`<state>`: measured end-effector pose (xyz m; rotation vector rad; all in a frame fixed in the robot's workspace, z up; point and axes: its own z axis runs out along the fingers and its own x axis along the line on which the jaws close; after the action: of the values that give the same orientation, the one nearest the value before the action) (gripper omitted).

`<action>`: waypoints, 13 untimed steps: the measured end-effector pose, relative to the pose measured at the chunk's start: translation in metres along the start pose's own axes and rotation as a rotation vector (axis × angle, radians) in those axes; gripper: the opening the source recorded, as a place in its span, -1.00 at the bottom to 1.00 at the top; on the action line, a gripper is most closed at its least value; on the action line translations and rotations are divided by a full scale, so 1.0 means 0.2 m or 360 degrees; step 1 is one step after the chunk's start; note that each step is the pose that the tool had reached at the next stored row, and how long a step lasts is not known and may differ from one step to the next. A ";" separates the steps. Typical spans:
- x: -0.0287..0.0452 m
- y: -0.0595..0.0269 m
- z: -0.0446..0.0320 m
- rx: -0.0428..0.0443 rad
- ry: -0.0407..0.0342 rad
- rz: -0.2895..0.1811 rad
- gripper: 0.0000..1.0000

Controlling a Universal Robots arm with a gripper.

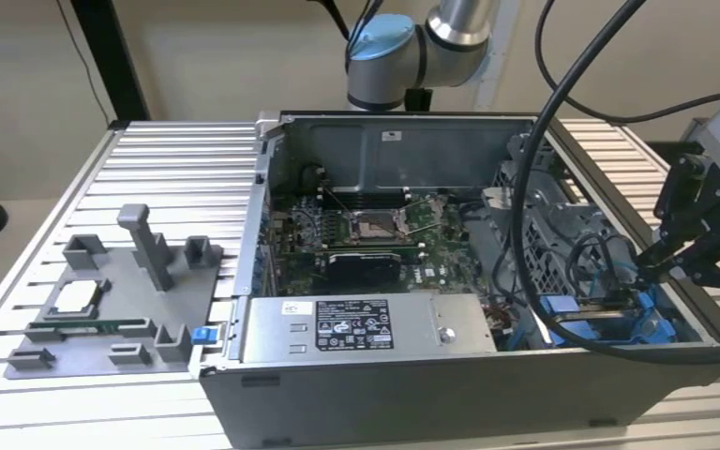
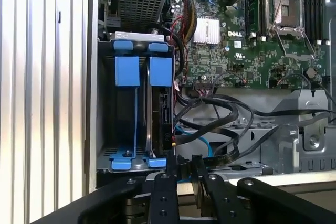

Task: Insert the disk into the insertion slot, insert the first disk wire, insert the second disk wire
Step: 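Insert the second disk wire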

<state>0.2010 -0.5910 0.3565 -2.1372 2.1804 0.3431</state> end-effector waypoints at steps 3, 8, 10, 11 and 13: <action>0.000 0.000 0.001 0.0000 0.0000 0.0000 1.00; 0.000 0.000 0.002 0.0001 -0.0002 0.0000 1.00; 0.000 0.000 0.002 0.0001 -0.0002 0.0000 1.00; 0.001 0.000 0.002 0.0001 -0.0002 0.0000 1.00; 0.001 0.000 0.002 0.0001 -0.0002 0.0000 1.00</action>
<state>0.2010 -0.5910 0.3560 -2.1362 2.1791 0.3439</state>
